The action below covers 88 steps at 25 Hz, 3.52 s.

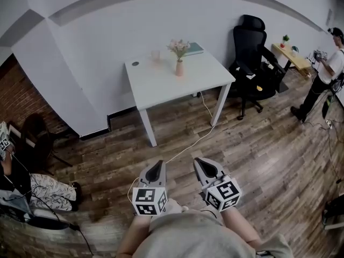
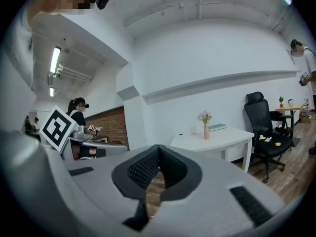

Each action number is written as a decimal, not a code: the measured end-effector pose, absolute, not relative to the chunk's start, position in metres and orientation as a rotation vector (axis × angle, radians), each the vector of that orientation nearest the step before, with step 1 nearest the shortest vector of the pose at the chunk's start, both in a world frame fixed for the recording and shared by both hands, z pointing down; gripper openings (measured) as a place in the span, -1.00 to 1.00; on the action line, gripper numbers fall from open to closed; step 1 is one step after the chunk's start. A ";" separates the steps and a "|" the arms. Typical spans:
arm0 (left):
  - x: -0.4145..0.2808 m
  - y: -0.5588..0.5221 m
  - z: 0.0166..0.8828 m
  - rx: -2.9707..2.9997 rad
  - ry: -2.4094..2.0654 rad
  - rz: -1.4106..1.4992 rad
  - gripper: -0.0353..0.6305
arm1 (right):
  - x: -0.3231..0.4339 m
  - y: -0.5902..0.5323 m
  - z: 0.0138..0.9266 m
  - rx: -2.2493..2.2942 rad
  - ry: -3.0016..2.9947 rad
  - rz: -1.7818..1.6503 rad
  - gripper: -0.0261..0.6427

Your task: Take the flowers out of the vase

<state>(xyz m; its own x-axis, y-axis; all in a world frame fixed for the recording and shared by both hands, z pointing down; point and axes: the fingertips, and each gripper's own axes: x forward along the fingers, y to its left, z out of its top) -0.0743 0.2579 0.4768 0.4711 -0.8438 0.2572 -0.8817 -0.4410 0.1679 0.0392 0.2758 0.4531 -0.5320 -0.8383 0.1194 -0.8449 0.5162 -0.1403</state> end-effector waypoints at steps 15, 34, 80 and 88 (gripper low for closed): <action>-0.072 0.255 0.479 2.447 -1.446 0.185 -0.71 | 0.037 0.268 0.462 1.480 -2.696 0.311 -0.86; -0.075 0.115 0.493 2.436 -1.454 0.163 -0.62 | 0.046 0.123 0.474 1.505 -2.651 0.318 -0.59; -0.108 -0.220 0.497 2.498 -1.326 0.213 -0.76 | 0.025 -0.212 0.466 1.698 -2.525 0.320 -0.45; -0.092 -0.268 0.501 2.487 -1.348 0.228 -0.79 | 0.052 -0.273 0.468 1.718 -2.523 0.307 -0.44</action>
<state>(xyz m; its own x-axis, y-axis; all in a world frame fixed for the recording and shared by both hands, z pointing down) -0.0924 -0.2680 0.5005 0.5466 -0.7894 0.2793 -0.8374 -0.5135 0.1874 0.0524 -0.2732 0.4677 -0.3710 -0.9125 0.1726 -0.9272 0.3536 -0.1232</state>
